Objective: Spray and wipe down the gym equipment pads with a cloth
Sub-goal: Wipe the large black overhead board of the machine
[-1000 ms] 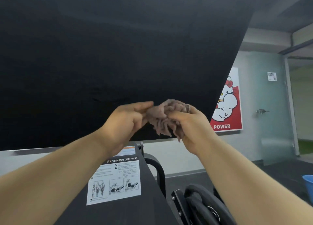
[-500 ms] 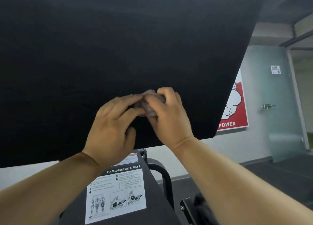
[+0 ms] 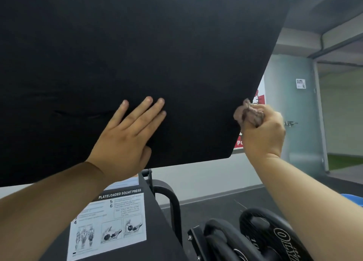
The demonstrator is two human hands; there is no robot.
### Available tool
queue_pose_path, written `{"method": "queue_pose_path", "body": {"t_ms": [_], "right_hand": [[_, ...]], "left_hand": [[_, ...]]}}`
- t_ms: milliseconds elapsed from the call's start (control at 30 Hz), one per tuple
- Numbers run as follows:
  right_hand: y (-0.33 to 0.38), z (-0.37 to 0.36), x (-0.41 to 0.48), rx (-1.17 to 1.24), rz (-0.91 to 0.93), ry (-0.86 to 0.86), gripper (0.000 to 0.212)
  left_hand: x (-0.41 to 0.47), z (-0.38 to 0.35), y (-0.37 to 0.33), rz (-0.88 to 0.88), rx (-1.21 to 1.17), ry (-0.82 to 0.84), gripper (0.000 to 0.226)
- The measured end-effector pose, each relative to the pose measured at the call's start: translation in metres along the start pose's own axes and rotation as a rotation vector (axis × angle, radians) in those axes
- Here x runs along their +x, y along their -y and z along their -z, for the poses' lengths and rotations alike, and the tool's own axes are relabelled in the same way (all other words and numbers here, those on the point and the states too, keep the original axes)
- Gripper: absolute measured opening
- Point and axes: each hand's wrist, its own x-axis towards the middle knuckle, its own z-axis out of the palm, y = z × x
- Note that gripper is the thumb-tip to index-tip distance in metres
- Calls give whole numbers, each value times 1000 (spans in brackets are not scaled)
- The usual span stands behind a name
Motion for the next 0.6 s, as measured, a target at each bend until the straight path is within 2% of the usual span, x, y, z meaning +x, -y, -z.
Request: {"method": "queue_pose_path", "body": {"t_ms": [67, 167, 233, 300, 433, 533, 600], "right_hand": [[23, -1, -19, 66, 106, 49, 6], [79, -10, -67, 176, 362, 192, 20], [111, -23, -92, 231, 449, 290, 25], [144, -38, -111, 268, 521, 352, 28], [208, -69, -149, 330, 672, 394, 32], [251, -97, -181, 360, 783, 391, 33], [270, -111, -196, 356, 858, 416, 32]], "left_hand": [[-4, 10, 6, -20, -58, -17, 66], [-15, 34, 24, 49, -51, -79, 62], [-26, 53, 42, 143, -30, -107, 63], [-46, 79, 70, 263, 2, -85, 67], [-97, 127, 134, 638, 35, -6, 84], [-133, 152, 166, 910, -80, -33, 95], [-143, 162, 172, 1018, -194, -77, 94]]}}
